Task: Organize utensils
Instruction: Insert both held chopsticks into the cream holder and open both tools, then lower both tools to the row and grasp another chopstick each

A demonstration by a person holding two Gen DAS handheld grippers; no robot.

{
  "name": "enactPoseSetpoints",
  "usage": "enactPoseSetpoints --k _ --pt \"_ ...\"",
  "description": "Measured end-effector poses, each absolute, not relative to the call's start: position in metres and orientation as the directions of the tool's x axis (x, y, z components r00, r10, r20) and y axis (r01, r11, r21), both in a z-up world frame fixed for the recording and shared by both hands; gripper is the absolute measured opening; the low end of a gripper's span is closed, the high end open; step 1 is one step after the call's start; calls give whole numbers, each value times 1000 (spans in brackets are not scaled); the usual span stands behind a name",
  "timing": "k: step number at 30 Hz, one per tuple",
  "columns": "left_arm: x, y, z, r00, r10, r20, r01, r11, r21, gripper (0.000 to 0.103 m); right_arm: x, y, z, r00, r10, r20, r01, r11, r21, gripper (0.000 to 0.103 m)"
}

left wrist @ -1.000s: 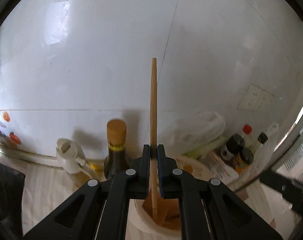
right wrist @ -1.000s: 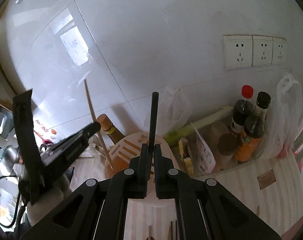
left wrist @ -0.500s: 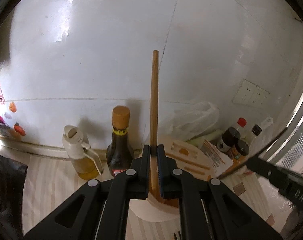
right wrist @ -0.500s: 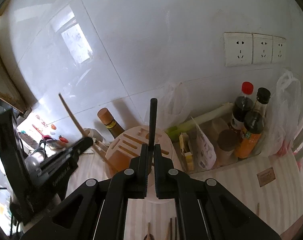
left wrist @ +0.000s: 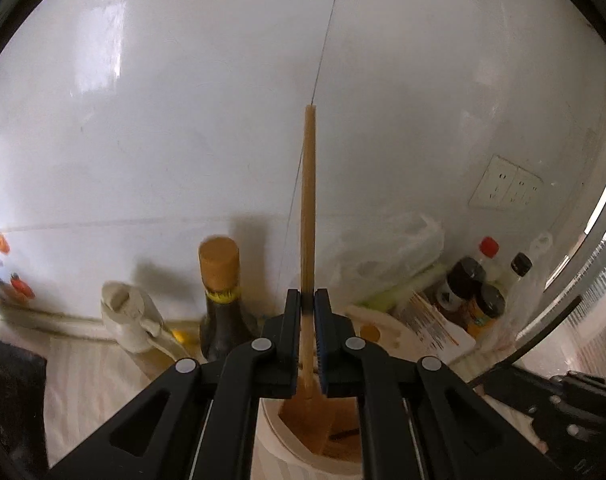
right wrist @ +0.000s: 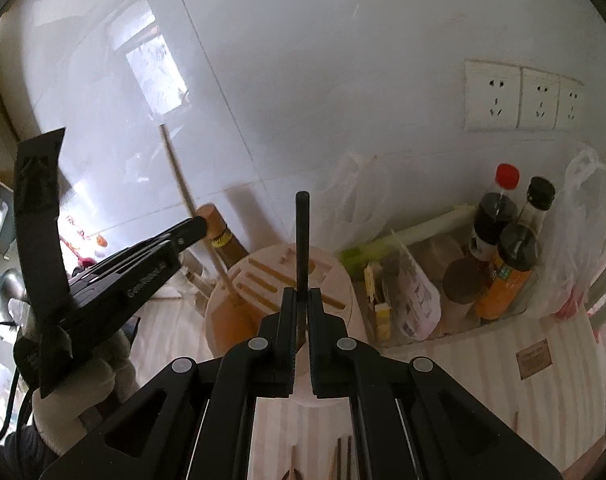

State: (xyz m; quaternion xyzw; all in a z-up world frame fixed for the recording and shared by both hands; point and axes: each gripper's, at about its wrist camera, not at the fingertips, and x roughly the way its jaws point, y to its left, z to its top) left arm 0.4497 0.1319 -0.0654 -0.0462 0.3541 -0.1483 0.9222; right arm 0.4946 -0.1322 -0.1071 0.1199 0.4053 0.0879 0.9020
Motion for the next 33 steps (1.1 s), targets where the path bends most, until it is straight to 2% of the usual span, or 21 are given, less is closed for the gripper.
enactPoseSetpoints --k 2,5,6,7,8,9,10,12,13,14,16,18,19,23,33 --pt "446 133 -65 688 -313 -655 235 950 -206 9 495 -132 -108 642 268 -718 -69 953 294 6" --pt "435 141 -54 705 -295 -645 203 955 -214 32 498 -136 -107 613 319 -723 -80 935 345 8" --pt "431 143 -48 719 -282 -635 190 959 -210 51 497 -136 -104 615 324 -719 -86 934 348 18" --pt "426 147 -42 732 -270 -625 176 962 -209 70 495 -137 -100 620 330 -712 -93 932 350 33" --pt "422 151 -35 743 -262 -615 167 963 -209 76 493 -138 -98 622 343 -704 -104 927 360 40" --pt "417 154 -28 754 -245 -610 153 968 -200 83 492 -139 -94 623 355 -697 -112 922 370 53" --pt "414 157 -23 758 -228 -611 140 972 -189 88 490 -140 -91 629 354 -692 -111 922 371 59" --pt "406 161 -15 761 -193 -619 117 980 -163 98 486 -142 -84 639 345 -687 -108 925 365 59" --pt "403 163 -14 762 -170 -625 100 984 -145 103 485 -144 -82 644 331 -690 -101 930 352 63" --pt "400 164 -13 764 -157 -626 92 987 -135 103 484 -144 -80 648 306 -698 -89 940 330 66" --pt "388 168 -12 772 -109 -627 61 993 -97 103 481 -145 -79 665 222 -713 -55 967 249 86" --pt "378 170 -14 776 -56 -629 24 998 -59 103 478 -145 -79 666 158 -729 -32 982 184 100" --pt "373 173 -15 777 -33 -629 5 999 -46 103 476 -145 -81 668 139 -731 -28 986 162 103" --pt "361 180 -21 763 6 -646 -40 998 -38 103 468 -140 -84 676 82 -732 -22 996 92 103" --pt "333 175 -17 724 44 -688 -60 998 1 103 447 -142 -76 674 144 -724 -36 986 162 103"
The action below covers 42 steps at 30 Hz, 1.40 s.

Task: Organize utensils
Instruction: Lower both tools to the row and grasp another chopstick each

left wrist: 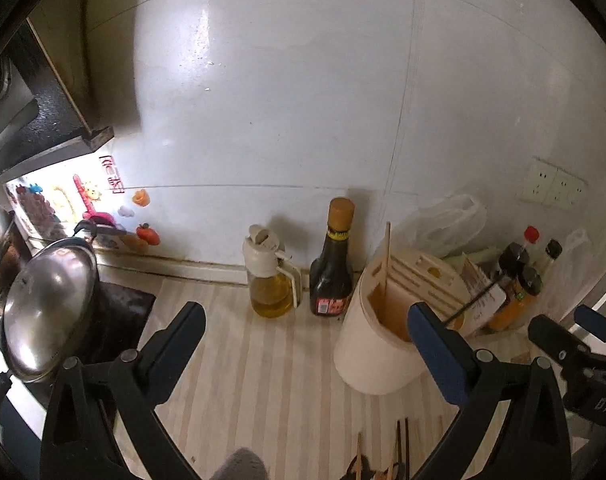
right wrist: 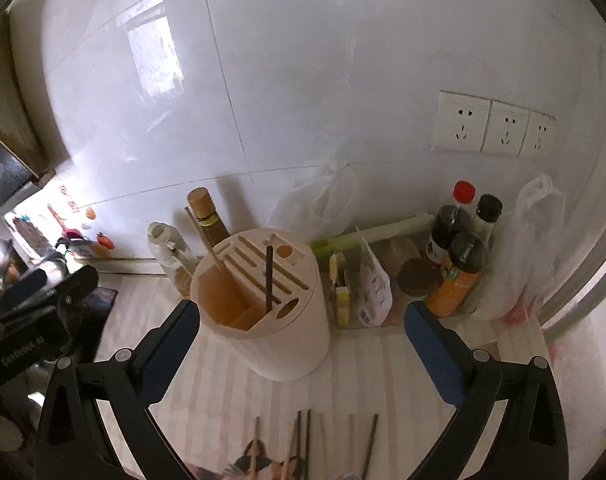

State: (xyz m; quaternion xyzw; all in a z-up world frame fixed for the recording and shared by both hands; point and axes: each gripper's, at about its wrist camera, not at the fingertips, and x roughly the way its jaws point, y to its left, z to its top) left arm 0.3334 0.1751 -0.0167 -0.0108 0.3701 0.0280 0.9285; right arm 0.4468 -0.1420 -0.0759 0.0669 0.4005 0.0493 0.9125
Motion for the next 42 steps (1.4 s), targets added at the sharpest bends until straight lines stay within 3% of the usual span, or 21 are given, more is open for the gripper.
enactPoseSetpoints --k 5,11,12,14,16,19,20,25,29,31,33,34,37,42 --pt "315 164 -34 681 76 -728 -61 997 48 103 432 -162 -96 605 162 -780 10 978 210 103" --pt "302 150 -100 553 55 -831 -41 998 39 103 420 -196 -157 464 155 -872 105 968 228 102" --pt "302 149 -111 531 56 -845 -43 998 39 102 420 -202 -170 436 158 -886 123 965 232 98" --pt "301 146 -137 472 46 -880 -38 999 32 95 417 -212 -196 376 162 -912 148 961 232 83" --pt "300 140 -172 383 35 -923 -22 999 29 82 414 -220 -226 309 173 -935 169 958 233 63" --pt "297 131 -211 273 1 -962 6 1000 2 64 410 -234 -271 210 183 -960 207 952 227 52" --pt "295 127 -226 238 -14 -971 16 1000 -10 63 408 -237 -282 189 187 -964 217 950 226 48" --pt "292 111 -266 147 -34 -989 48 998 -27 50 406 -240 -333 92 198 -976 233 949 215 41" --pt "294 100 -281 119 -17 -993 66 998 -9 46 407 -229 -354 50 195 -980 217 955 201 38" --pt "296 96 -288 111 -3 -994 76 997 6 36 408 -224 -363 25 186 -982 203 961 187 27" --pt "296 94 -293 102 -12 -995 79 997 -4 30 408 -219 -368 20 163 -986 185 969 164 23" --pt "297 93 -294 102 -16 -995 82 997 -8 22 408 -216 -368 18 147 -989 168 975 148 14" --pt "298 90 -297 108 6 -994 98 995 17 5 405 -210 -369 1 120 -993 120 986 120 6" --pt "295 113 -293 107 5 -994 77 997 13 5 393 -215 -370 -55 83 -995 54 995 80 6"
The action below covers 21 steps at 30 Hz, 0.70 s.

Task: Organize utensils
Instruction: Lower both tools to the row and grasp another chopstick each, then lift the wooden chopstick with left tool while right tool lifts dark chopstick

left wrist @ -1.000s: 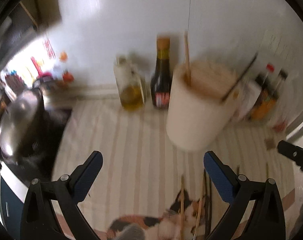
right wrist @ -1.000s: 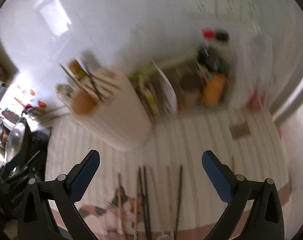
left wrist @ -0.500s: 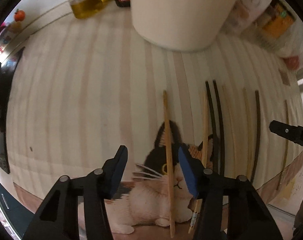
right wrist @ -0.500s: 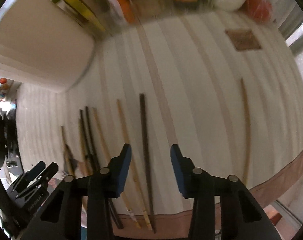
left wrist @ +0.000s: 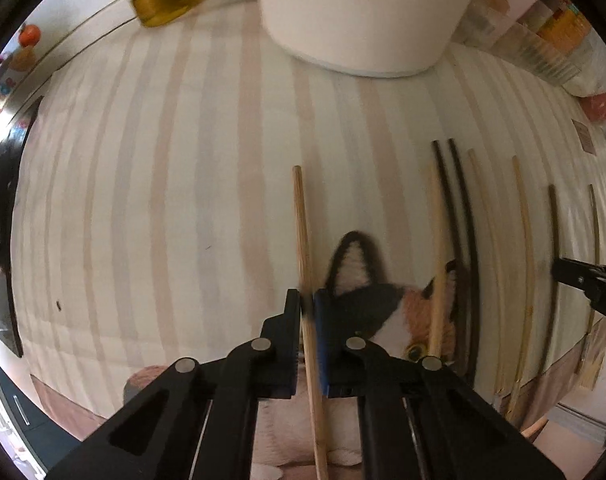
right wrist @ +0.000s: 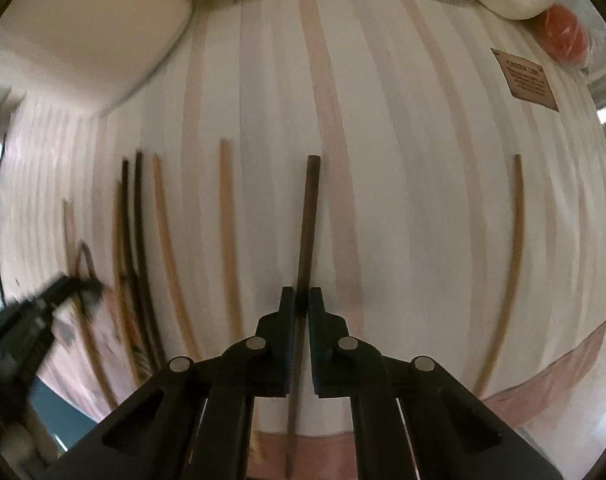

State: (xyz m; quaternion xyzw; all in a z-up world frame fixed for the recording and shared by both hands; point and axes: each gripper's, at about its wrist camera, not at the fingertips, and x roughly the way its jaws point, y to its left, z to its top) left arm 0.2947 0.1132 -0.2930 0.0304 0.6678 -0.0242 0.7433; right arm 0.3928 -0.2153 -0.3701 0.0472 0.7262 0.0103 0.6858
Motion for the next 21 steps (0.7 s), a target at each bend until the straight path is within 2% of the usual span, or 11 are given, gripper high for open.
enactPoseSetpoints --k 10,21 --pt "323 150 -295 82 -39 -996 68 997 -33 8 411 -223 -372 -56 92 -994 88 992 87 7" --pt "323 123 -291 127 -19 -992 75 997 -9 4 409 -239 -368 -19 119 -993 106 987 117 6"
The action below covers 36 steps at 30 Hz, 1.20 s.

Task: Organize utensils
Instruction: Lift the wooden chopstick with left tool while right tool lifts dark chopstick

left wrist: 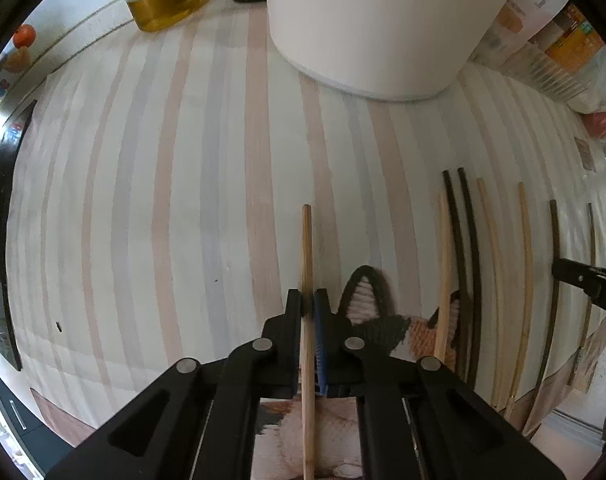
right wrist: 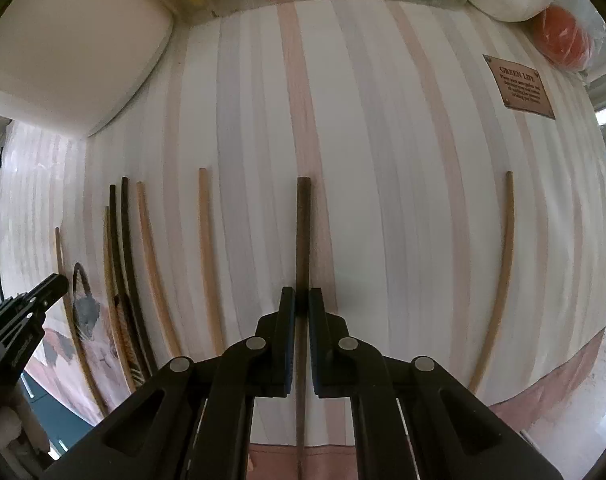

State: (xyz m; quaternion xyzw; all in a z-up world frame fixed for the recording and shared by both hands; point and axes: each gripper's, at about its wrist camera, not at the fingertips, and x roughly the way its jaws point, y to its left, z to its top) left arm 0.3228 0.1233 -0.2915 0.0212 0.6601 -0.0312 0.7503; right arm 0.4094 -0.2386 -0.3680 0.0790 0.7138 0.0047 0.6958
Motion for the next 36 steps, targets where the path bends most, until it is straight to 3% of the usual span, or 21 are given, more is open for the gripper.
enactPoseSetpoints --k 7,22,36 --pt "307 119 -239 228 -36 -973 78 997 -19 4 396 -257 -338 71 194 -978 129 971 202 6" --pt "294 118 -133 454 -108 -884 91 993 -75 3 394 -222 -217 316 285 -905 -4 954 299 6" --pt "302 127 -29 657 -146 -740 108 989 -99 3 420 -207 -100 611 307 -729 -72 939 335 6"
